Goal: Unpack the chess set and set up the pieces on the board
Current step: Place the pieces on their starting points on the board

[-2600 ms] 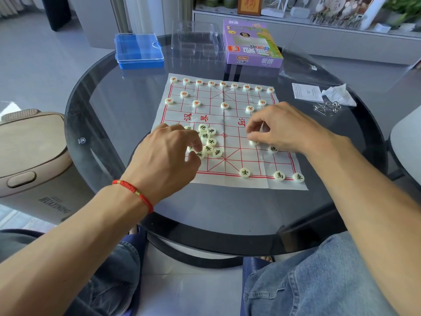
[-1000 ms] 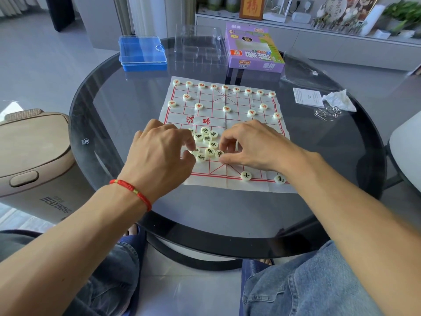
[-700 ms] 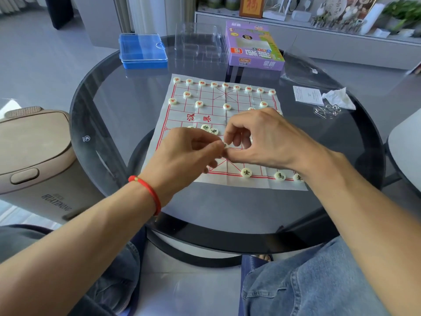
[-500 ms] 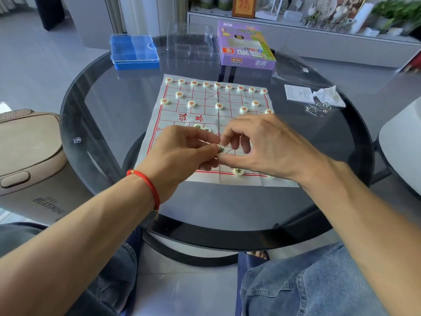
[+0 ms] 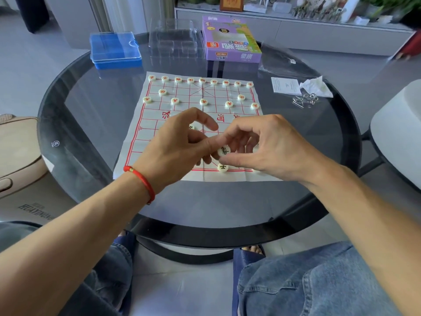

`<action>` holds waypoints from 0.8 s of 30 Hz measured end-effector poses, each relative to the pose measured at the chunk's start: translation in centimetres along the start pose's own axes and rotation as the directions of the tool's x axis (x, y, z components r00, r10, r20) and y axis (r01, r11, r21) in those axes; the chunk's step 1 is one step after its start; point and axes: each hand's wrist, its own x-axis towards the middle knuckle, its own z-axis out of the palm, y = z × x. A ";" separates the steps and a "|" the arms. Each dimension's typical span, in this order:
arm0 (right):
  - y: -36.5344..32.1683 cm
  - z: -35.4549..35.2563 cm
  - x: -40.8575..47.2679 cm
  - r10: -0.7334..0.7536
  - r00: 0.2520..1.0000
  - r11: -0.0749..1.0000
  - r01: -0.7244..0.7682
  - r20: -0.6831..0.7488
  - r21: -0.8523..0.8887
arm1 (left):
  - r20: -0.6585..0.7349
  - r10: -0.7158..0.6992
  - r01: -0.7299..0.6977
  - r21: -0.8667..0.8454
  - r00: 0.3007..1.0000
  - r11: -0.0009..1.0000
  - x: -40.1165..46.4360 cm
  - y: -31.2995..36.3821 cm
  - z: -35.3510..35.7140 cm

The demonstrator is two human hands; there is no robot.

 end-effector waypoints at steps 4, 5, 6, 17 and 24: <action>1.7 -1.2 -0.2 0.052 0.998 0.971 -0.046 0.019 -0.235 | -0.137 0.067 -0.038 0.201 0.988 0.979 0.4 -0.3 0.1; 2.1 -1.3 -0.3 0.064 0.997 0.955 -0.051 0.036 -0.291 | -0.159 0.084 -0.044 0.243 0.984 0.969 0.4 -0.4 0.0; 2.4 -1.3 -0.5 0.080 0.995 0.940 -0.057 0.056 -0.337 | -0.176 0.097 -0.046 0.276 0.980 0.960 0.4 -0.5 -0.1; 2.5 -0.8 -0.6 0.190 0.966 0.866 -0.082 0.172 -0.494 | -0.186 0.168 -0.071 0.439 0.968 0.895 0.5 -1.5 -0.6; 2.8 -0.5 -0.6 0.166 0.966 0.887 -0.058 0.200 -0.457 | 0.109 0.288 -0.296 0.581 0.951 0.758 -0.4 -3.0 2.3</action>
